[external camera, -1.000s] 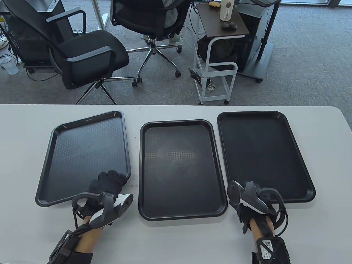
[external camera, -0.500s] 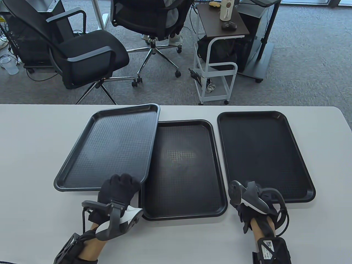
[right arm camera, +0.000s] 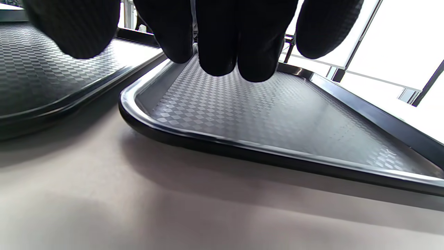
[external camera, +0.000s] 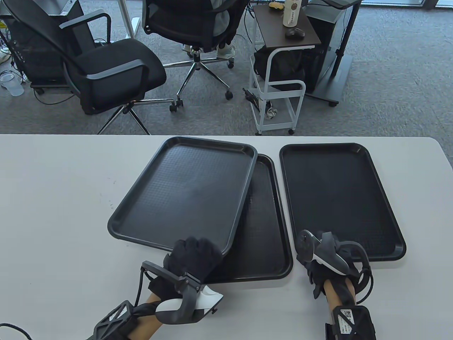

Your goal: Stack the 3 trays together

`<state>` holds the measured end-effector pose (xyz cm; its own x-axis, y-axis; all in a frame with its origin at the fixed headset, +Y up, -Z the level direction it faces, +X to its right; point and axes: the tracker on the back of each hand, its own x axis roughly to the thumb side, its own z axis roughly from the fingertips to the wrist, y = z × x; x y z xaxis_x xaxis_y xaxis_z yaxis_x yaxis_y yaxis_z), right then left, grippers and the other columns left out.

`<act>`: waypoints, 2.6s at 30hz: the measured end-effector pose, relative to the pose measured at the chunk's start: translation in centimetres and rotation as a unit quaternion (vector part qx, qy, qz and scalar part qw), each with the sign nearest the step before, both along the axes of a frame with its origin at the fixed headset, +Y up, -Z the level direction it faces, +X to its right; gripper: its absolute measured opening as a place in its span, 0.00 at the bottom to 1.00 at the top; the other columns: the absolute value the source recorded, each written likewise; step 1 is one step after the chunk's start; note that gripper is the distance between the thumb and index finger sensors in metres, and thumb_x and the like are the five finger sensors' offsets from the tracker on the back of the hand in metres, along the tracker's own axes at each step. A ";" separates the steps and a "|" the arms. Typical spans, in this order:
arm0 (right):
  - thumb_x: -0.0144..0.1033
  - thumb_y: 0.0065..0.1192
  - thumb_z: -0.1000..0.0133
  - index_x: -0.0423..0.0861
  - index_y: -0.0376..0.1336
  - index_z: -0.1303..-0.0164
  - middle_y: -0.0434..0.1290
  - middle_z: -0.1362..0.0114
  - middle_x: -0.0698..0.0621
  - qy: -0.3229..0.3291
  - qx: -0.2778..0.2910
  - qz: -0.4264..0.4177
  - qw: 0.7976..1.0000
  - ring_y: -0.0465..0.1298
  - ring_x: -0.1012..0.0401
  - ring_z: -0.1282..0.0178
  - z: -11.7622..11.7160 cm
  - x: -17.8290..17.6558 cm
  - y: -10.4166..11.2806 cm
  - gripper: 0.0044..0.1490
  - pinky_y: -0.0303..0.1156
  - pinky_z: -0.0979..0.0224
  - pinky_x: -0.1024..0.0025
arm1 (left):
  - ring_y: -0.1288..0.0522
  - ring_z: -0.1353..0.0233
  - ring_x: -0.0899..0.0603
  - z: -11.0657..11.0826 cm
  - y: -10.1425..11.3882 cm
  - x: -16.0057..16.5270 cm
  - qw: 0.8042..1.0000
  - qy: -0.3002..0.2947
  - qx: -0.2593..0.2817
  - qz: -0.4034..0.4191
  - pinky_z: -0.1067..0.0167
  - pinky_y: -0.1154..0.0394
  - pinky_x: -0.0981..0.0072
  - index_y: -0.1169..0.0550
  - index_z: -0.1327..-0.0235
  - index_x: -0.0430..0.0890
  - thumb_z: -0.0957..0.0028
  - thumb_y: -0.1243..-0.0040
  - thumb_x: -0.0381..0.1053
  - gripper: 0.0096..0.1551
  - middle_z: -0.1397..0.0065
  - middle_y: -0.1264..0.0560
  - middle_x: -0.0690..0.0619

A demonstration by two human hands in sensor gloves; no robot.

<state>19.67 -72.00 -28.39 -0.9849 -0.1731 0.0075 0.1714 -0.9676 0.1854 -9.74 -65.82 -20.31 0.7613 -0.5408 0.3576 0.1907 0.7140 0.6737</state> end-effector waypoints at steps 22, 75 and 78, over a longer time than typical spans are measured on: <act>0.63 0.59 0.53 0.57 0.58 0.26 0.67 0.18 0.46 -0.021 0.009 -0.026 0.999 0.72 0.46 0.23 0.1 1.3 0.4 0.44 0.66 0.27 0.40 | 0.12 0.53 0.50 -2.2 -2.8 10.1 0.988 0.022 -0.150 -0.026 0.55 0.12 0.62 0.19 0.46 0.59 0.64 0.20 0.53 0.29 0.43 0.17 0.59; 0.63 0.59 0.53 0.57 0.58 0.27 0.68 0.18 0.47 -0.026 -0.006 -0.026 0.999 0.72 0.46 0.23 0.3 1.4 0.8 0.44 0.66 0.27 0.40 | 0.13 0.38 0.43 -2.5 -6.9 13.1 0.941 -0.021 -0.338 -0.009 0.40 0.17 0.51 0.22 0.30 0.59 0.57 0.30 0.60 0.36 0.30 0.18 0.55; 0.63 0.59 0.53 0.57 0.58 0.26 0.68 0.18 0.47 -0.025 -0.002 -0.028 0.999 0.72 0.46 0.23 0.3 1.4 0.9 0.44 0.66 0.27 0.40 | 0.15 0.34 0.42 -2.9 -5.3 12.1 0.939 -0.022 -0.343 0.019 0.36 0.20 0.48 0.24 0.29 0.59 0.57 0.32 0.63 0.38 0.28 0.20 0.55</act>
